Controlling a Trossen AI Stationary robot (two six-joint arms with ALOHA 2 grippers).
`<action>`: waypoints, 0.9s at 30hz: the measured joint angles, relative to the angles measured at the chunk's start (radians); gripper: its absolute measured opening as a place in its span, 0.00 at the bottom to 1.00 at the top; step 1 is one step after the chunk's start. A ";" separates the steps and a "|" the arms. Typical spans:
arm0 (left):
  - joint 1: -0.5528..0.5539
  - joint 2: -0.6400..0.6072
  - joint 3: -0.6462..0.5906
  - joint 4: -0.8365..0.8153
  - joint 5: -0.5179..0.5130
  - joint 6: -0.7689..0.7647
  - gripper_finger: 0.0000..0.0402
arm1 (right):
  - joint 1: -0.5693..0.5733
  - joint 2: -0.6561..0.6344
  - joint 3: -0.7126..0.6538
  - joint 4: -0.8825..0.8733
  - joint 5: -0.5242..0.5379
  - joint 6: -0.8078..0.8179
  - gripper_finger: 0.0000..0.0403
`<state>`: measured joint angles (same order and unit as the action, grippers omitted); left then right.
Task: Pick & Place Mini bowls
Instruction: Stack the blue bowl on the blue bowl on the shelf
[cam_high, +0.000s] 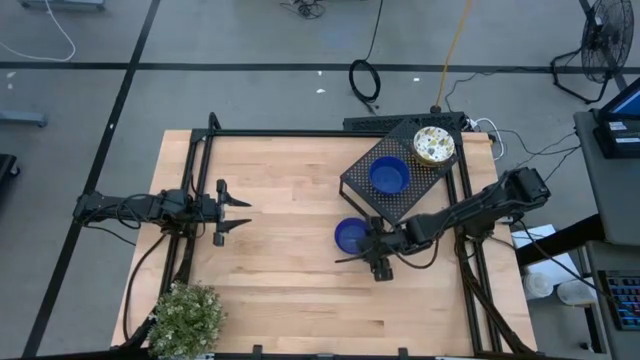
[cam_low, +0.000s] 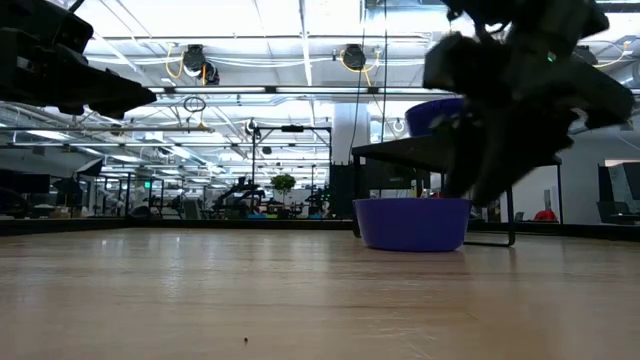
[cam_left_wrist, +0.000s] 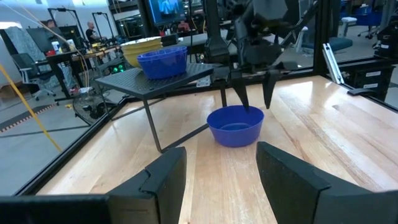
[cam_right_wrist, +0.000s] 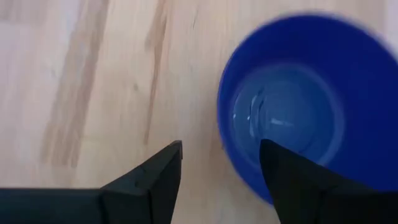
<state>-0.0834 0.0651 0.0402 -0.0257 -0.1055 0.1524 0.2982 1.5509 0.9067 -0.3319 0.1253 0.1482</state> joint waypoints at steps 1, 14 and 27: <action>0.000 0.000 0.000 0.000 0.000 0.000 0.49 | 0.000 0.000 -0.015 0.011 0.000 0.001 0.50; 0.000 0.000 0.000 0.000 0.000 0.000 0.49 | 0.012 0.000 -0.076 0.027 -0.111 0.060 0.42; 0.000 0.000 0.000 0.000 0.000 0.000 0.49 | 0.134 0.000 -0.076 0.024 -0.179 0.154 0.27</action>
<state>-0.0837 0.0650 0.0399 -0.0257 -0.1055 0.1528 0.4324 1.5509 0.8307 -0.3081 -0.0540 0.3021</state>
